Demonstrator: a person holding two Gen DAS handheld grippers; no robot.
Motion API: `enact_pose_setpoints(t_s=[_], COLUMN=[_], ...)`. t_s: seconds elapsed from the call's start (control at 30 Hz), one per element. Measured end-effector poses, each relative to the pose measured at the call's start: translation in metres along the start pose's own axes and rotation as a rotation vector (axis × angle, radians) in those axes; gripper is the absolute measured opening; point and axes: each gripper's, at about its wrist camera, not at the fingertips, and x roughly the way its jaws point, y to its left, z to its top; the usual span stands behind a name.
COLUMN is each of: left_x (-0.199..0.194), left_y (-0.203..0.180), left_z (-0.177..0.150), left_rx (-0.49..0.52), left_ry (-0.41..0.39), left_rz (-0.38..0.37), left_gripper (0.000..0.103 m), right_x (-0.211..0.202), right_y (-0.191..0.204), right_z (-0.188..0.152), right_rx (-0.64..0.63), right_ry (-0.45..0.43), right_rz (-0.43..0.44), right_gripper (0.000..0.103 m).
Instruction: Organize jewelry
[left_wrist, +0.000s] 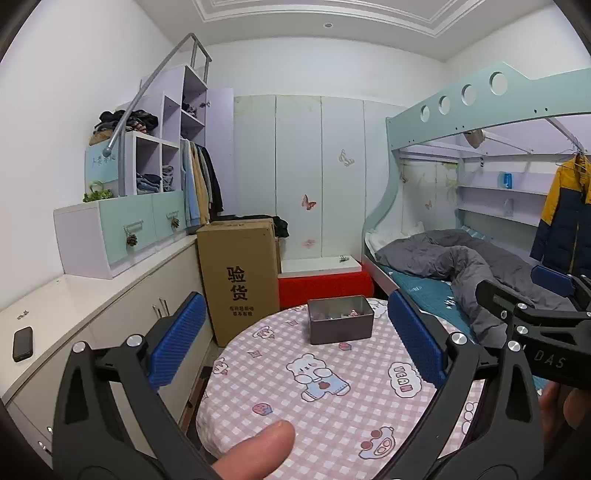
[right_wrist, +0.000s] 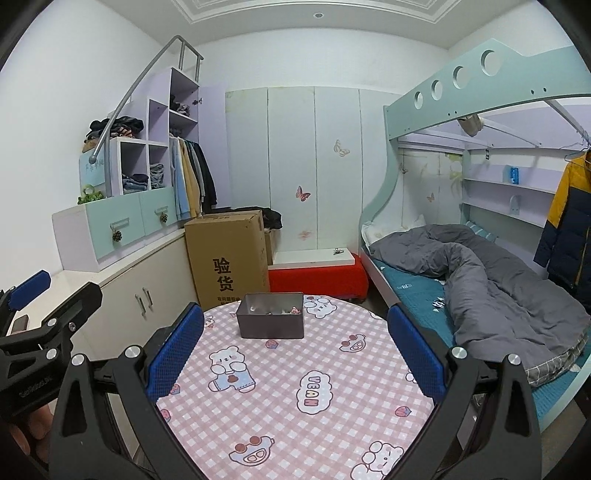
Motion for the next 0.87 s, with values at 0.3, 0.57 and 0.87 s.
enact_pose_setpoints(t_s=[0.3,0.57,0.87], left_x=[-0.008,-0.009,-0.006], left_y=[0.008,0.014,0.017], left_z=[0.001,-0.001,-0.002], left_rx=[-0.014,-0.046,-0.053], left_ry=[-0.032,-0.020,-0.005], left_rz=[0.041,-0.001,0.038], left_gripper=[0.097,0.097,0.097], right_x=[0.002,0.004,0.004], right_y=[0.008,0.012,0.014], right_z=[-0.002,-0.002,-0.002], right_rx=[-0.022,-0.031,-0.030], right_ry=[0.010,0.022,0.023], right_rz=[0.017,0.027,0.036], right_gripper=[0.096,0.096,0.096])
